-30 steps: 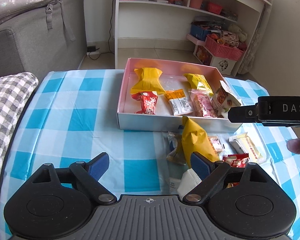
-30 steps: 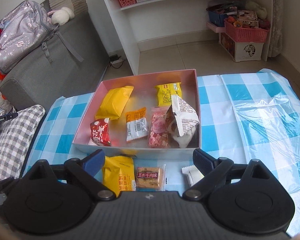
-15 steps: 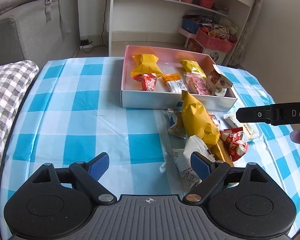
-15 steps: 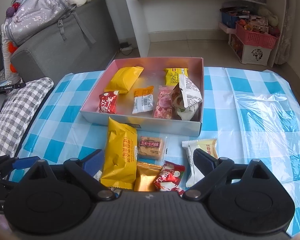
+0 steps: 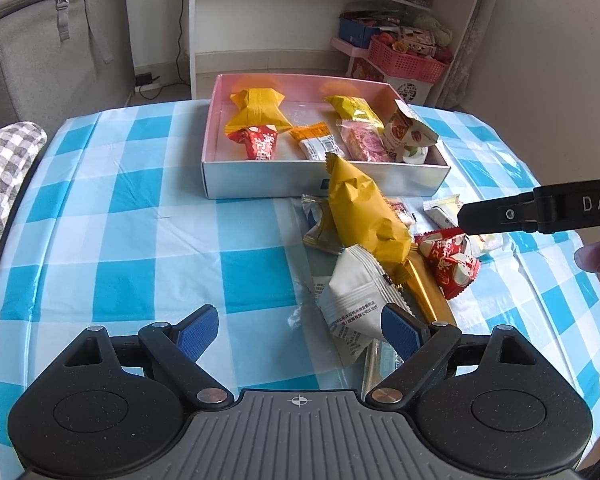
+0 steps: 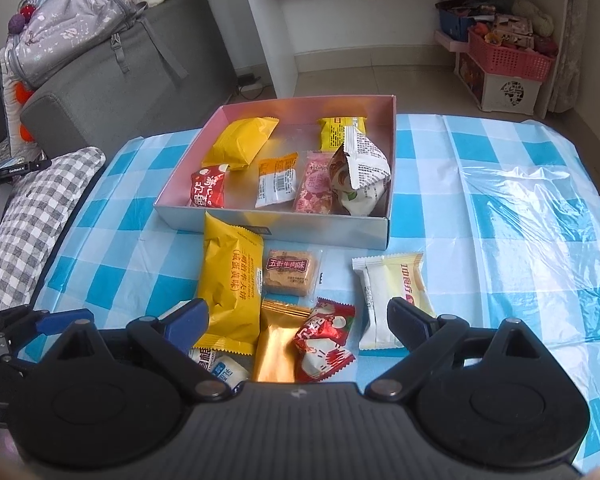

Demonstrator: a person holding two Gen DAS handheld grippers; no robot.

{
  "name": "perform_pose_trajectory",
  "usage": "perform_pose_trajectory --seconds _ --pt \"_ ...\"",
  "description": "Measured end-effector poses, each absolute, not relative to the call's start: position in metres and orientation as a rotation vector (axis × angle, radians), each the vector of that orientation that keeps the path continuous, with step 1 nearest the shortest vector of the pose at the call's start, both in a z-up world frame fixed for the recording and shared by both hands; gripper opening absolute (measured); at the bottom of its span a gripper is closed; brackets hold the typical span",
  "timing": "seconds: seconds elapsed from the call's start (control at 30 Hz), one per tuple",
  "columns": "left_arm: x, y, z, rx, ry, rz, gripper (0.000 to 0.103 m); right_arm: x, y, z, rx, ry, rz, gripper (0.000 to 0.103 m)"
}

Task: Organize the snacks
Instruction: 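Withdraw both tools from the box back over the remaining snacks, then grasp a white printed bag with the left tool while the right tool grasps the large yellow bag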

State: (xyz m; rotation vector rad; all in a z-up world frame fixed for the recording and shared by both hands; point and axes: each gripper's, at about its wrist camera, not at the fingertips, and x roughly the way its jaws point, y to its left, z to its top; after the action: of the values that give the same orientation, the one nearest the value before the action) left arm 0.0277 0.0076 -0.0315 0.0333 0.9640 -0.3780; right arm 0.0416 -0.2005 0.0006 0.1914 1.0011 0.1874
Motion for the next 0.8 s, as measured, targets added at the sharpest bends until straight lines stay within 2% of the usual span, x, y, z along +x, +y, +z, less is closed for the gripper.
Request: perform_pose_trajectory --seconds 0.5,0.63,0.7,0.8 --pt "0.029 -0.026 -0.039 0.074 0.952 -0.469 0.086 0.05 -0.204 -0.014 0.29 1.085 0.208 0.092" --pt "0.03 -0.031 -0.042 0.1 0.946 -0.464 0.071 0.052 -0.201 -0.016 0.299 1.097 0.214 0.088" --pt "0.032 -0.031 -0.044 0.111 0.945 -0.457 0.059 0.052 -0.199 -0.017 0.293 1.099 0.214 0.086" --pt "0.031 -0.031 -0.044 0.126 0.926 -0.458 0.049 0.053 -0.196 -0.017 0.291 1.1 0.215 0.084"
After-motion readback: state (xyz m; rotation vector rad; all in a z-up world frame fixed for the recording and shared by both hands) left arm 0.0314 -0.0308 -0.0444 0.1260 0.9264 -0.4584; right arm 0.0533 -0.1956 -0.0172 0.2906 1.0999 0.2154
